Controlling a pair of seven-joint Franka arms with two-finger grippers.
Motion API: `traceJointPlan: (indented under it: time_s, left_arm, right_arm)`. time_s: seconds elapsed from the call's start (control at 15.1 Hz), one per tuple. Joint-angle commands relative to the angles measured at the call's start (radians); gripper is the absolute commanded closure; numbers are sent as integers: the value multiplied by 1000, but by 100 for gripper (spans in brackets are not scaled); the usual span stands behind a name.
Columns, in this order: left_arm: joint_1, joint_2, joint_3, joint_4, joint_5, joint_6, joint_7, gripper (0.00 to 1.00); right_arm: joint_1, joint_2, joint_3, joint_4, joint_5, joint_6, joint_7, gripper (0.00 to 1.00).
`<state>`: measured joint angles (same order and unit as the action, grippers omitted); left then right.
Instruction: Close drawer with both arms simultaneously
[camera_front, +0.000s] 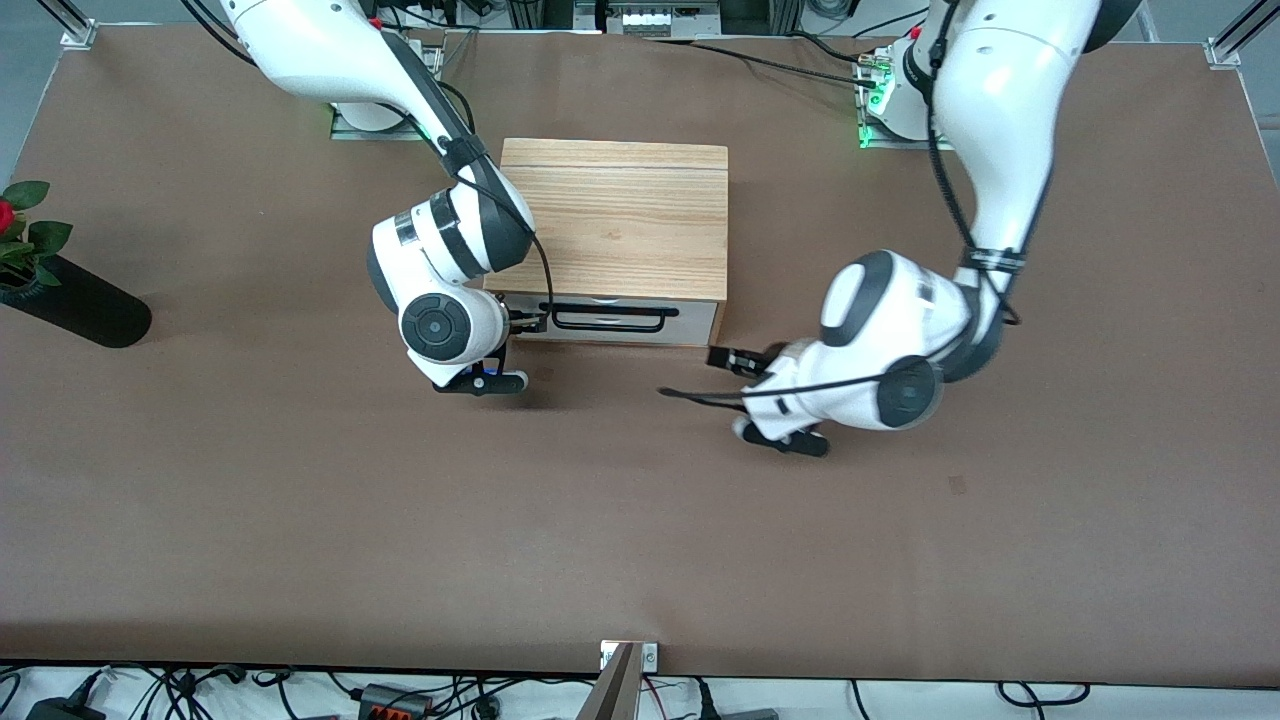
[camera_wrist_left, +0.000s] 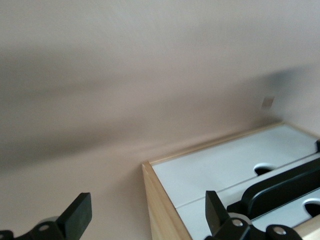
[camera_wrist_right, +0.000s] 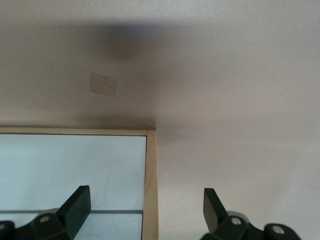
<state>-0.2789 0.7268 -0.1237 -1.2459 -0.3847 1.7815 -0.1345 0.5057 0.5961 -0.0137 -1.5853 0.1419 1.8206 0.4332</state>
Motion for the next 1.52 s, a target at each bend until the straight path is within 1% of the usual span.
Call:
traceJointPlan:
  time_s: [0.0,0.13,0.2,0.26,0.33,0.46,0.6,0.66,0.79,0.93,0.99,1.06,1.12,1.19,1.26,1.32,1.39,1.45]
  left_arm:
    - [70,-15,-1,62,27,-27,7,0]
    - [134,-38,-5,60,35,-51,6,0]
    - [156,-46,-2,60,36,-82,4,0]
    - [161,-61,2,60,38,-106,4,0]
    - [170,-75,9,62,52,-134,4,0]
    - [207,-115,10,62,87,-206,3,0]
    - [218,-160,12,60,198,-224,4,0]
    - [216,-190,10,59,243,-225,-3,0]
    - [216,-252,13,48,259,-232,-19,0]
    - [219,-295,19,46,262,-238,-78,0]
    - [224,-315,30,42,263,-261,-95,0]
    - [245,-341,36,39,274,-277,-88,0]
    - [253,-368,35,37,292,-293,-83,0]
    - [259,-397,36,28,306,-325,-83,0]
    - [257,-426,30,-9,332,-338,-86,0]
    - [256,-467,22,-71,357,-317,-96,0]
    - [260,-501,19,-134,362,-271,-94,0]
    - [264,-545,18,-206,357,-231,-94,0]
  right_arm:
    - [-7,-42,11,66,4,-55,5,0]
    - [-12,-59,6,154,-8,-56,-1,0]
    - [-13,-68,0,172,-10,-56,-1,0]
    - [-13,-79,-26,183,-11,-56,-2,0]
    - [-12,-108,-57,189,-11,-55,-2,0]
    - [-13,-157,-153,191,-11,-56,-22,0]
    - [-12,-194,-233,191,-13,-61,-22,0]
    - [-10,-211,-262,191,-15,-84,-21,0]
    - [-10,-226,-305,194,-28,-153,-22,0]
    - [-12,-246,-341,255,-42,-226,-46,0]
    - [-13,-246,-356,289,-60,-278,-80,0]
    - [-15,-248,-379,310,-74,-331,-156,0]
    - [-16,-251,-409,311,-80,-372,-238,0]
    - [-22,-259,-449,311,-68,-407,-319,0]
    - [-24,-260,-474,311,-70,-421,-405,0]
    - [-27,-260,-476,306,-71,-419,-460,0]
    - [-53,-294,-468,260,-67,-391,-471,0]
    - [-102,-347,-424,193,-68,-361,-470,0]
